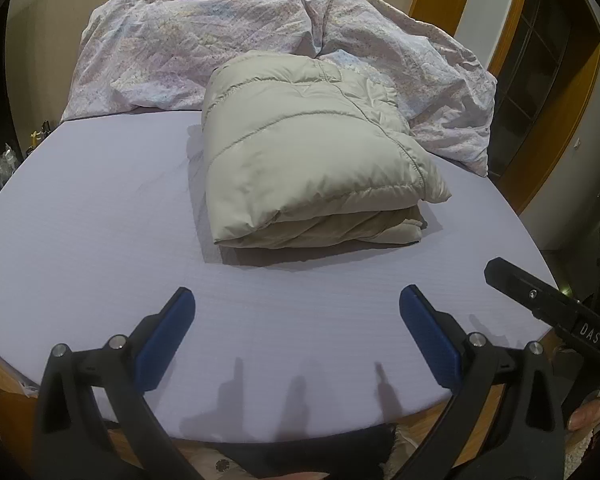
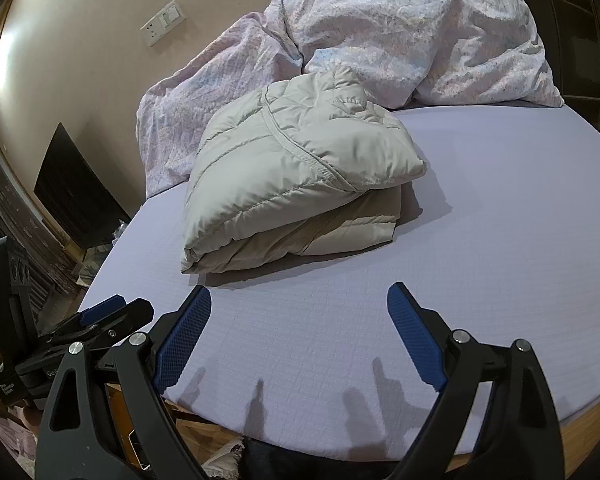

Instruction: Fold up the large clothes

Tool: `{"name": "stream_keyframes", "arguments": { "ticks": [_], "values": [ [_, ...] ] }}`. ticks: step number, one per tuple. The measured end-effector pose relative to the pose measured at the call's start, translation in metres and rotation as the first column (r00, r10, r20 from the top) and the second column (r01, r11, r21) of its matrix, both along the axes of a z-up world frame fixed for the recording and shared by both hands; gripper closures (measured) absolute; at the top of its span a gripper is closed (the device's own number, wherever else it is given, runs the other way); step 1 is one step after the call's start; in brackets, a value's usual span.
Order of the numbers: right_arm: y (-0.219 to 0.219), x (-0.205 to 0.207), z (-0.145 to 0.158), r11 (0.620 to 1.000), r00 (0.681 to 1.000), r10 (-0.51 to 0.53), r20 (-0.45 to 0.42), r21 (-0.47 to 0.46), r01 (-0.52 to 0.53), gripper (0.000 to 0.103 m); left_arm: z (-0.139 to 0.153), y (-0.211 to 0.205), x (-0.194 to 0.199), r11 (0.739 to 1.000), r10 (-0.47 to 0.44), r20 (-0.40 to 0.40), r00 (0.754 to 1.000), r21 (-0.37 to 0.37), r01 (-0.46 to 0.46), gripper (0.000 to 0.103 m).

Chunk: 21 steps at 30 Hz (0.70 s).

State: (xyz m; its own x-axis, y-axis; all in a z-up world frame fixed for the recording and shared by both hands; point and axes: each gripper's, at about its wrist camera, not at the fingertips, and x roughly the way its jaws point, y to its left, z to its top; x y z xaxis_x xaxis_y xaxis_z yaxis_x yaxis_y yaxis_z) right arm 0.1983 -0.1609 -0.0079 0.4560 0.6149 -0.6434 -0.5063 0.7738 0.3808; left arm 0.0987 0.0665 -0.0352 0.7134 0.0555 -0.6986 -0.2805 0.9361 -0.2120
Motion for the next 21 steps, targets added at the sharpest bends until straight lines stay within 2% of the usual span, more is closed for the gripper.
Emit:
{"name": "stream_keyframes", "arguments": {
  "ticks": [21],
  "values": [
    [0.0021,-0.0008,-0.0015,1.000,1.000,-0.003,-0.002,0.001,0.003,0.011,-0.0013,0.0058,0.0004,1.000,0.005,0.001,1.000,-0.002,-0.005,0.002]
  ]
}}
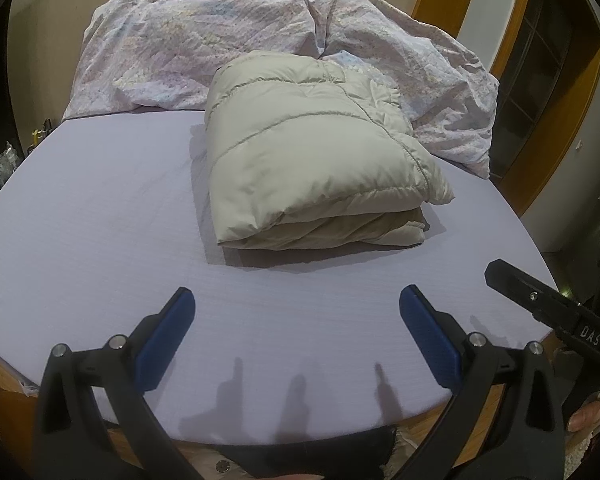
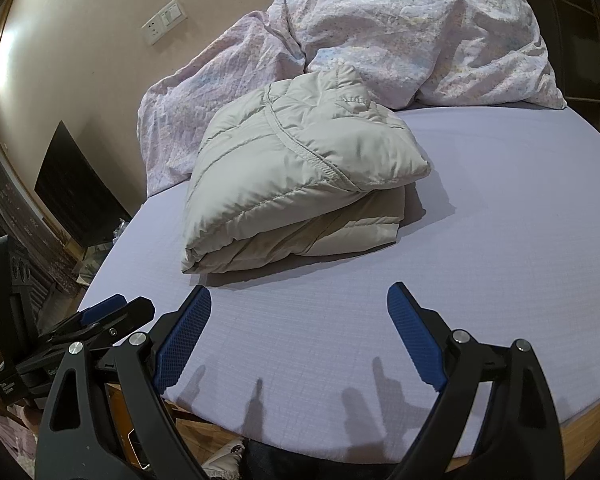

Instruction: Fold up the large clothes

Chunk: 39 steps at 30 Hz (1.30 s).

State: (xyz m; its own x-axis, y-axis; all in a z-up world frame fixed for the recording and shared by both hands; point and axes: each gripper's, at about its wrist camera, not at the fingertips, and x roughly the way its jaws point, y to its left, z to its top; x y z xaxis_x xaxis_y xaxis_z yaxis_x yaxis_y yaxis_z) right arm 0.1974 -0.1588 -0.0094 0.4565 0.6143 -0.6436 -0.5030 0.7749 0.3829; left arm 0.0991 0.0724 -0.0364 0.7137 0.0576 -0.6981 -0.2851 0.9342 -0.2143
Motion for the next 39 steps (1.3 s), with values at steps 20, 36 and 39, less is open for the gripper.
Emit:
{"name": "stream_keyframes", "arguments": {
  "ticks": [20,36,39],
  "values": [
    [0.0007,0.0007,-0.0010,1.000,1.000,0.000,-0.003,0.002,0.000,0.011,0.0007,-0.0005,0.0003,1.000,-0.001,-0.001,1.000,0.001,0.001,0.002],
    [-0.0003,0.0020,-0.0008,1.000,1.000,0.001,-0.003,0.002,-0.001,0.011,0.0009,-0.0010,0.0010,1.000,-0.001,-0.002,1.000,0.000,0.001,0.002],
    [0.0004,0.0022,-0.0013,1.000,1.000,0.002,-0.004,0.003,-0.002,0.011,0.0010,-0.0010,0.0011,1.000,-0.001,-0.001,1.000,0.001,0.001,0.002]
  ]
}}
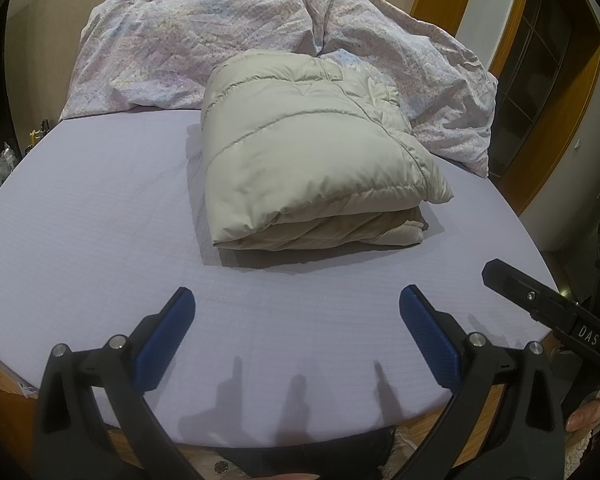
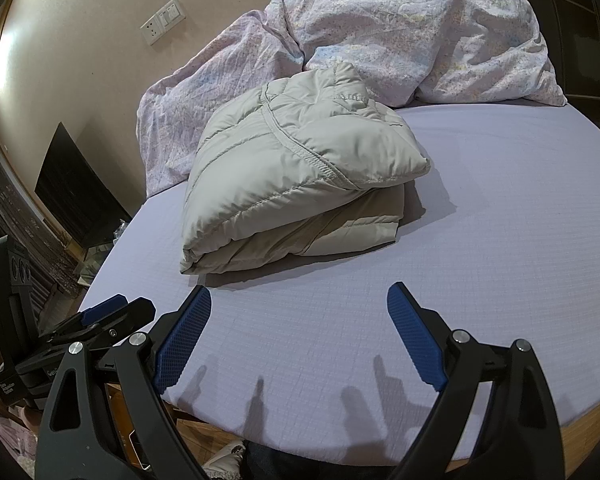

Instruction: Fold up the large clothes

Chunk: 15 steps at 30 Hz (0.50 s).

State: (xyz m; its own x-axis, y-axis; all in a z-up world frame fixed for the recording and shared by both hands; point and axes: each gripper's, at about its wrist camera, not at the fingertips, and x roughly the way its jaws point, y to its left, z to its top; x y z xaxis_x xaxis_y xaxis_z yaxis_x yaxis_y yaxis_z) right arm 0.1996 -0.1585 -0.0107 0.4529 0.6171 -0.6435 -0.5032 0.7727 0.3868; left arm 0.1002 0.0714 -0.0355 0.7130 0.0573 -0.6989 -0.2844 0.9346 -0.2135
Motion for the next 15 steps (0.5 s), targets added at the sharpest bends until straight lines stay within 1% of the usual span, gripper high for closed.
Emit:
{"name": "stream_keyframes", "arguments": {
  "ticks": [15],
  "values": [
    [0.0005,0.0006,-0.0009,1.000,1.000,0.000,-0.003,0.002,0.000,0.011,-0.0004,-0.0002,0.0006,1.000,0.001,-0.001,1.000,0.000,-0.001,0.002]
  ]
}}
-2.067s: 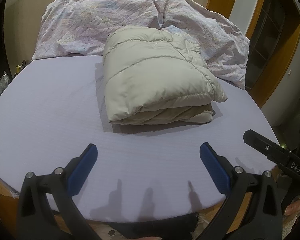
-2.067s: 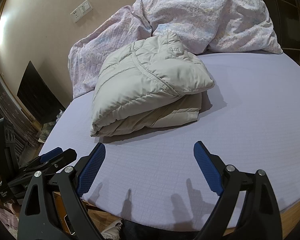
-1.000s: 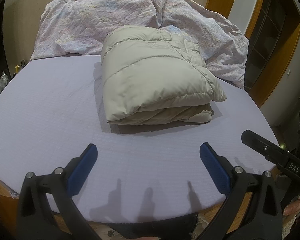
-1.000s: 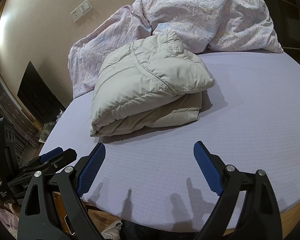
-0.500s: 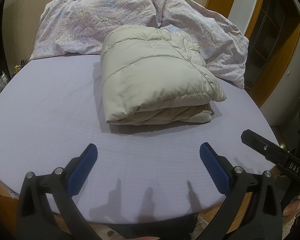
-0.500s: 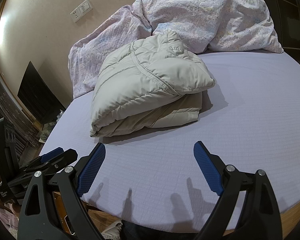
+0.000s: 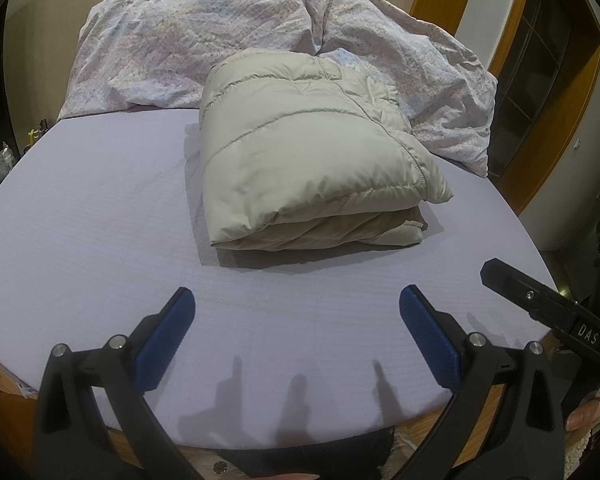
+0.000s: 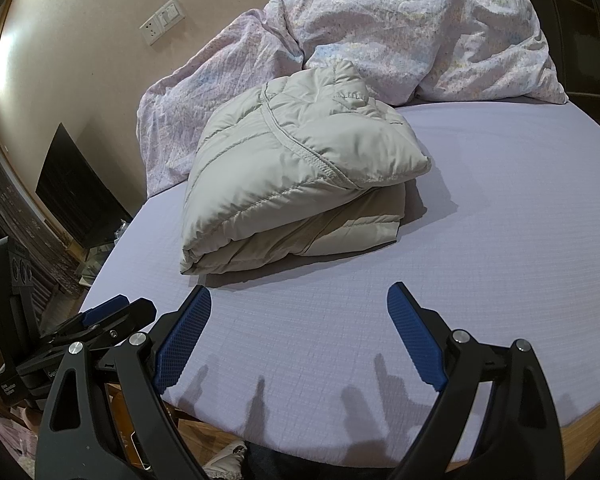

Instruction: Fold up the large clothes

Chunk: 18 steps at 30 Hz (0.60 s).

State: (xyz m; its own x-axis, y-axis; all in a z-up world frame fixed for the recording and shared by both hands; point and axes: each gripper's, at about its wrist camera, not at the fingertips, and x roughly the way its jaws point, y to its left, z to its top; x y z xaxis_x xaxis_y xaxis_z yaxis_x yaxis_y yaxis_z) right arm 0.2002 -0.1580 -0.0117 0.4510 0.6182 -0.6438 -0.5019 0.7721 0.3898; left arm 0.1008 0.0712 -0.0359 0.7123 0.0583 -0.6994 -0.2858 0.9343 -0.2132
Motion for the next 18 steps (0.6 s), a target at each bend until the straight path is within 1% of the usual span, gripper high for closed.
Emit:
{"name": "stream_keyframes", "arguments": {
  "ticks": [18],
  "values": [
    [-0.0001,0.0008,-0.0003,1.000,1.000,0.000,-0.002,0.002,0.000,0.011,-0.0005,-0.0023,-0.0003,1.000,-0.004,0.000,1.000,-0.001,0.004,0.002]
  ]
}}
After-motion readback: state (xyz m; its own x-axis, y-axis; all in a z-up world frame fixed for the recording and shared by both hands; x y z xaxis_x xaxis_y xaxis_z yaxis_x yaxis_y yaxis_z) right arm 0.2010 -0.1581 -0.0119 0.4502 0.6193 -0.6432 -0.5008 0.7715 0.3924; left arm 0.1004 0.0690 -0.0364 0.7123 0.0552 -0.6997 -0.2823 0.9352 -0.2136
